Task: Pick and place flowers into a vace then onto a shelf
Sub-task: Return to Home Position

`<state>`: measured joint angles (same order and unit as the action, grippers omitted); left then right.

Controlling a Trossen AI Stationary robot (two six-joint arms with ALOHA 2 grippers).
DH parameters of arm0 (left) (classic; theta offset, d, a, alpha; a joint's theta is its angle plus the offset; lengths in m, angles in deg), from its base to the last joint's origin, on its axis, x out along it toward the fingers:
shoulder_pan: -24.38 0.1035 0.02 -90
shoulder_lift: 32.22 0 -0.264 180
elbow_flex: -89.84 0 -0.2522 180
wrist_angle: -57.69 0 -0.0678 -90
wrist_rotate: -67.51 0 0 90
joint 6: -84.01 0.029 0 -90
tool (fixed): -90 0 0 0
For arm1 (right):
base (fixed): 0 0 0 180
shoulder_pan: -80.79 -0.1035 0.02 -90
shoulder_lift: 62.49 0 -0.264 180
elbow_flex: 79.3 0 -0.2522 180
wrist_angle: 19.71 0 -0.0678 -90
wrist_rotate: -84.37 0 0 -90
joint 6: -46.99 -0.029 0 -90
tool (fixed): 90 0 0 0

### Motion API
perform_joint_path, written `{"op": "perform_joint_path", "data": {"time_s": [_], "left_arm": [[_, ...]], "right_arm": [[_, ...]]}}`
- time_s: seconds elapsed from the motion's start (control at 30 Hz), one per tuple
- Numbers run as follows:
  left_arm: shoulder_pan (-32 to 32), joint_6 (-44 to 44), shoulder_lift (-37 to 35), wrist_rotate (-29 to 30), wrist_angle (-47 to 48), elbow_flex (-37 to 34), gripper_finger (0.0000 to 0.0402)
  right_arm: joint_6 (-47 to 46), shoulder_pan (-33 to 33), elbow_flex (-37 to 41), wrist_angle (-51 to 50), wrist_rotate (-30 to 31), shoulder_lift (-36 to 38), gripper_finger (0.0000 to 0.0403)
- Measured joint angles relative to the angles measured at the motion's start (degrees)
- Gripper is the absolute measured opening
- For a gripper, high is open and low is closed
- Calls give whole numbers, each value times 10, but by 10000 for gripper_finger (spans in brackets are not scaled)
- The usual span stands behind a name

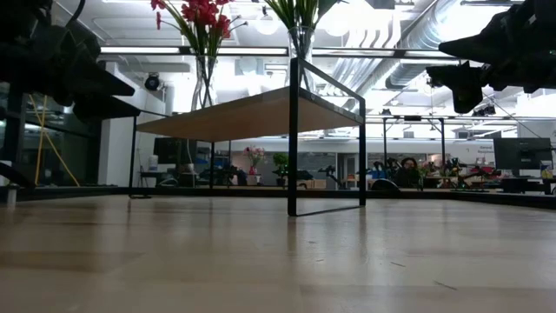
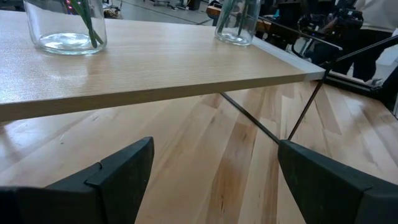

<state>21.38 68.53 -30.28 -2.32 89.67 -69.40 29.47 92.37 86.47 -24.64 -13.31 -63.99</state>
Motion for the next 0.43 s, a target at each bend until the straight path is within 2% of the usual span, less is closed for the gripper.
{"op": "perform_joint_path", "data": {"time_s": [0.43], "left_arm": [[0, 0, 0, 0, 0, 0, 376]], "right_arm": [[0, 0, 0, 0, 0, 0, 221]]}}
